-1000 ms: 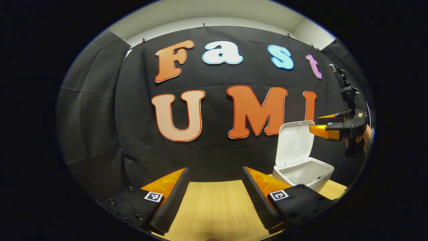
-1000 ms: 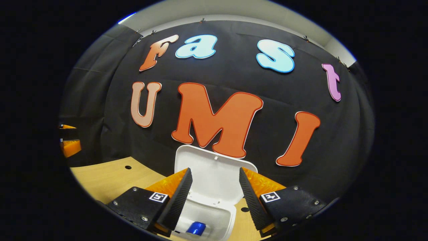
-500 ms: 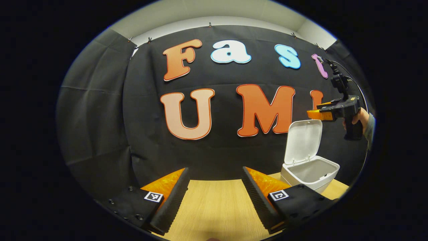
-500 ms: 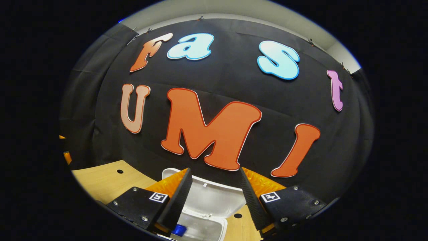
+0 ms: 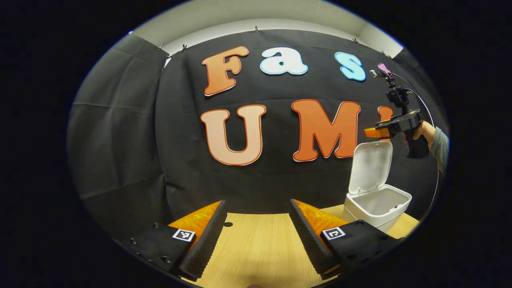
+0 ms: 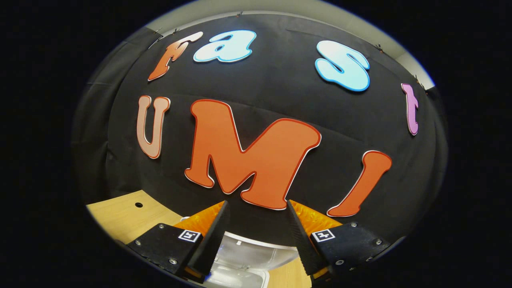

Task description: Press the lid of the desktop garbage bin to open it, pick up the crumpled paper on the desktop and throw it into the bin, then pick up the pop can on the desktop and drop it into the bin, and finally close the garbage bin lid.

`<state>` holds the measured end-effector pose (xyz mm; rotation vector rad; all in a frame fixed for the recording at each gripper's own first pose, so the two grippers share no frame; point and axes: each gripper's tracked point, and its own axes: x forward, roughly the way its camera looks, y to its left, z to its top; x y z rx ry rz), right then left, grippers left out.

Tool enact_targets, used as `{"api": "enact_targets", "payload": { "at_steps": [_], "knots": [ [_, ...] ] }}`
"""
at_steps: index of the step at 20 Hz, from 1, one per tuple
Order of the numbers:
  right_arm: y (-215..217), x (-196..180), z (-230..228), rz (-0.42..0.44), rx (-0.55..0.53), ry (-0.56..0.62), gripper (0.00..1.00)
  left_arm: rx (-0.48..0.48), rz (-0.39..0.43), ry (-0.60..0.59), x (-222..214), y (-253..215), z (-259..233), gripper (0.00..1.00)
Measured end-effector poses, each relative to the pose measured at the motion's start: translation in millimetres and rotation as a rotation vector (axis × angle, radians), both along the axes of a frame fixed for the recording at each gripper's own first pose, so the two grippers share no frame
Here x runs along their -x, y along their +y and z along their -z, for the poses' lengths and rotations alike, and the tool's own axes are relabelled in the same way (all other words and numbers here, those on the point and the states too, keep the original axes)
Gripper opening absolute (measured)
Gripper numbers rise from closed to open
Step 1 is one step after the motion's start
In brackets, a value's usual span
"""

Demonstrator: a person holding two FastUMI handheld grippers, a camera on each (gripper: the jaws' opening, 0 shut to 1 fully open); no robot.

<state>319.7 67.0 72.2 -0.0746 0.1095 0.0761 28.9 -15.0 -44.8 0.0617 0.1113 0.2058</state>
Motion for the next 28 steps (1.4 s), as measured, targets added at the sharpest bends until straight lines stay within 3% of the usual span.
{"api": "enact_targets", "payload": {
  "at_steps": [10, 15, 28],
  "knots": [
    [9.7, 32.3, 19.9, -0.002, -0.021, 0.056, 0.83, 0.025, 0.049, 0.008, -9.7, -5.9, 3.2, 1.0],
    [16.1, 61.6, 29.3, 0.006, -0.045, 0.056, 0.75, 0.046, 0.064, 0.0, -14.3, -5.3, 4.1, 0.99],
    [44.6, 122.7, 81.5, -0.012, -0.059, 0.1, 0.75, 0.088, 0.114, 0.019, -22.9, -18.8, 14.0, 1.0]
  ]
}}
